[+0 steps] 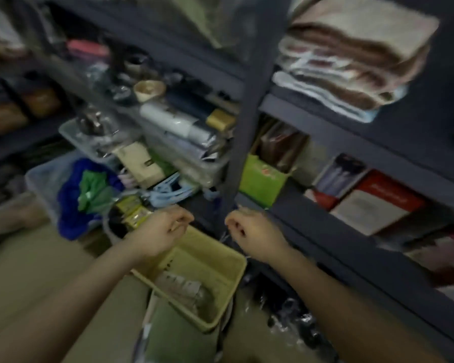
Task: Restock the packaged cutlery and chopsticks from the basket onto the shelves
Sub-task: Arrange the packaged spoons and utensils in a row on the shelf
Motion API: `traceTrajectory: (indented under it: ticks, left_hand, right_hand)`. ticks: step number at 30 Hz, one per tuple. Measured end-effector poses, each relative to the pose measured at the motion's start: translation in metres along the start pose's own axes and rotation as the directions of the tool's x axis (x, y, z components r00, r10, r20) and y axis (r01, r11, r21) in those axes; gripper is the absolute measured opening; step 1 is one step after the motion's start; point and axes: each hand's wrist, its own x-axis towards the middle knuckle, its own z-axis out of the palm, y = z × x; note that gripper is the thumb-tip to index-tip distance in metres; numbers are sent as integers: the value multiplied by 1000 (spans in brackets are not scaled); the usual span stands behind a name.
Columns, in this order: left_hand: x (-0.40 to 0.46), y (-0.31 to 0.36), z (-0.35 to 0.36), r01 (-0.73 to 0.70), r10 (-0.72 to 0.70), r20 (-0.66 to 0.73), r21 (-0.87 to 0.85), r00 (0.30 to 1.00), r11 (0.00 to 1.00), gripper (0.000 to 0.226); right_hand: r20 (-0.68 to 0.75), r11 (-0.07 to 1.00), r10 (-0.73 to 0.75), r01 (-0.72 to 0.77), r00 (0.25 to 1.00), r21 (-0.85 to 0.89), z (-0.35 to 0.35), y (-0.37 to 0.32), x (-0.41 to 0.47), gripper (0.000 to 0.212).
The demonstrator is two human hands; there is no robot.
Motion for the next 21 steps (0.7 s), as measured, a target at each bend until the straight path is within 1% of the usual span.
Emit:
traceTrajectory:
  ticks: [2, 4, 6, 8, 9, 11, 13, 15, 17, 18, 19, 21]
  left_hand:
    - [-17, -48, 2, 64, -64, 9, -9, 998, 998, 21]
    - [-31, -93, 10, 102, -102, 10, -24, 995, 995, 20]
    - [-38, -134, 23, 122, -121, 31, -31, 992, 992, 30]
    - [-39, -166, 37, 108, -106, 53, -35, 993, 994, 40]
    - [-38, -177, 42, 91, -90, 50, -33, 995, 995, 41]
    - [-34, -191, 51, 62, -60, 41, -48, 997, 997, 40]
    - [-29, -199, 58, 35, -31, 40, -102, 999, 994, 42]
    - [-24, -203, 64, 13, -5, 59, -132, 998, 991, 44]
    - [-18, -204, 67, -22, 33, 84, -133, 996, 991, 43]
    - [-15, -203, 67, -43, 56, 103, -121, 993, 992, 41]
    - [-12, -202, 69, -72, 84, 115, -103, 990, 992, 38]
    - [-7, -198, 71, -96, 109, 150, -93, 983, 991, 37]
  right_hand:
    - [183, 993, 77, -93, 980, 77, 58, -2, 27, 21]
    - [303, 959, 173, -230, 937, 164, 117, -1, 49, 25]
    - [404, 891, 287, -396, 869, 221, 170, 4, 64, 23]
    - [517, 836, 341, -505, 785, 216, 218, 7, 69, 20]
    - [547, 839, 352, -515, 760, 177, 238, 8, 70, 23]
    - [575, 867, 359, -490, 736, 86, 274, 11, 70, 35]
    - [602, 927, 344, -365, 721, -93, 300, 14, 70, 44]
    - [591, 945, 326, -231, 738, -232, 315, 18, 70, 53]
    - [562, 935, 314, -148, 765, -321, 324, 18, 69, 61]
    - [554, 930, 316, -137, 771, -341, 328, 18, 68, 63]
    - [541, 930, 328, -164, 774, -329, 330, 17, 67, 63]
    - [519, 918, 393, -289, 759, -273, 323, 18, 69, 56]
